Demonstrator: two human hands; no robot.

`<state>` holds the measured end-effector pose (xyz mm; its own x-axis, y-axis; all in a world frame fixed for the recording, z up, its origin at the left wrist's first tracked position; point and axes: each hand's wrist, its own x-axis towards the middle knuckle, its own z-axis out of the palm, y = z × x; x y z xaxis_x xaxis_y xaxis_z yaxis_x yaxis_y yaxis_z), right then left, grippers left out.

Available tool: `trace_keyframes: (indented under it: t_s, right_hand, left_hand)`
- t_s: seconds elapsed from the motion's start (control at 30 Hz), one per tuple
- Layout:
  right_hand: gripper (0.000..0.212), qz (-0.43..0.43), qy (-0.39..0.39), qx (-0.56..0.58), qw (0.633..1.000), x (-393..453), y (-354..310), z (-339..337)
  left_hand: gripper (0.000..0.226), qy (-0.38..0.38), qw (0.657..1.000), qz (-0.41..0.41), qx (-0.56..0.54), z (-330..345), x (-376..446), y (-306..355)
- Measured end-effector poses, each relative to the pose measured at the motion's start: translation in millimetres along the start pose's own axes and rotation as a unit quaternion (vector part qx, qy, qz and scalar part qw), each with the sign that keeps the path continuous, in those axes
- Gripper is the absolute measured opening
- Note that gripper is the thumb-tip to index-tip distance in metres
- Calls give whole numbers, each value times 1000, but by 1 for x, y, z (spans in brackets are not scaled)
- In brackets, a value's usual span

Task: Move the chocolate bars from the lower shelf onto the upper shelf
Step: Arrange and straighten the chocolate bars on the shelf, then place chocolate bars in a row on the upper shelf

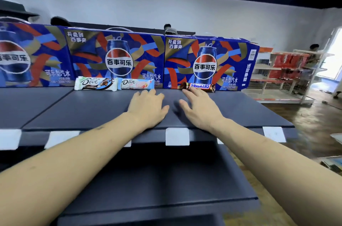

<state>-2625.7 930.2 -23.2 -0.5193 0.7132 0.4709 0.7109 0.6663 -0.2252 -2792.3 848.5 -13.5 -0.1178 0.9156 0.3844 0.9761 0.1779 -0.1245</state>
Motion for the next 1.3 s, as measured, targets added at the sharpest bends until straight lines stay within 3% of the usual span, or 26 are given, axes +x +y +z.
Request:
trace_keyframes:
  t_s: [0.37, 0.53, 0.77, 0.97, 1.3]
  right_hand:
    - [59, -62, 30, 44, 997, -132, -83, 0]
    - [58, -126, -22, 59, 990, -185, -124, 32]
    - [57, -160, -144, 97, 972, -230, -183, 96]
    - [56, -176, -245, 110, 947, -237, -238, 155]
    - [56, -143, -290, 106, 940, -172, -315, 258]
  left_hand:
    - [43, 55, 995, -79, 7, -26, -163, -1]
    - [54, 34, 994, -102, 34, -9, -240, -9]
    - [52, -57, 982, -181, 8, 31, -340, -48]
    - [50, -110, 961, -252, -1, 61, -395, -107]
    - [45, -143, 956, -255, -30, 129, -378, -228]
